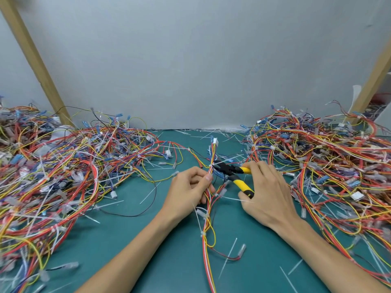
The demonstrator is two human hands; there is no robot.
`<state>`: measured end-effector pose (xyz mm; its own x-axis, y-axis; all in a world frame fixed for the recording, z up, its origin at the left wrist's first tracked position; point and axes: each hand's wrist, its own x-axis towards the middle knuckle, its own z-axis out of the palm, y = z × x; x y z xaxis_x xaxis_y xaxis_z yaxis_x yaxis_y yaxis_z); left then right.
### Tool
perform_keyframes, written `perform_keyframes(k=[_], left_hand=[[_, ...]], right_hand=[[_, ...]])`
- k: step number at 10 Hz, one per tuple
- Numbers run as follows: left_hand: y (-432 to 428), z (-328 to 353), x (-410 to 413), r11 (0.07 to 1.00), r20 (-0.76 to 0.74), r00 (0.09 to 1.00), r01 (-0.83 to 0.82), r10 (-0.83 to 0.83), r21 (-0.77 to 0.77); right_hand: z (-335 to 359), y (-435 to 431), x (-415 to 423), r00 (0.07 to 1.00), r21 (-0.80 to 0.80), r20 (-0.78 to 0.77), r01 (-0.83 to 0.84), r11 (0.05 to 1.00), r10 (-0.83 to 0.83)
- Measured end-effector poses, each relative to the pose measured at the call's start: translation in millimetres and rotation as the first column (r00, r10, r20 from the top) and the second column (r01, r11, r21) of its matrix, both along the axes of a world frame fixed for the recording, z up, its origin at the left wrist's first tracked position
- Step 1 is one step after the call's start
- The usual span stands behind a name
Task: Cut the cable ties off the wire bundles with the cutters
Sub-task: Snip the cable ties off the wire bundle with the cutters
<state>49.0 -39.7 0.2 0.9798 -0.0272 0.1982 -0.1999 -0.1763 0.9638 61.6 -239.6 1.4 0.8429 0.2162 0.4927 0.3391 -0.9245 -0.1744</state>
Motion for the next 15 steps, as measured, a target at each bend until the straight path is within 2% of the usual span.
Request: perform_keyframes(k=[7,11,15], left_hand=[[1.2,1.8,-2.4,0.999,-0.010,0.999,0.035,-0.034,0.040],[3.2,0.6,-3.2,0.991,-0.036,0.992,0.120,-0.118,0.059],[-0.5,-1.0,-3.3,0.986,-0.027,0.999,0.024,-0.019,0.167]], right_hand=[[1.0,0.2,-2.7,0.998,-0.018,0.069,-0.002,1.000,0.003],[6.7,-0.4,-3.2,0.999,0.006,0.031,0.035,0.999,-0.035],[5.5,-3.1,-0.4,1.000,0.001,0.018,0.023,1.000,-0.023]])
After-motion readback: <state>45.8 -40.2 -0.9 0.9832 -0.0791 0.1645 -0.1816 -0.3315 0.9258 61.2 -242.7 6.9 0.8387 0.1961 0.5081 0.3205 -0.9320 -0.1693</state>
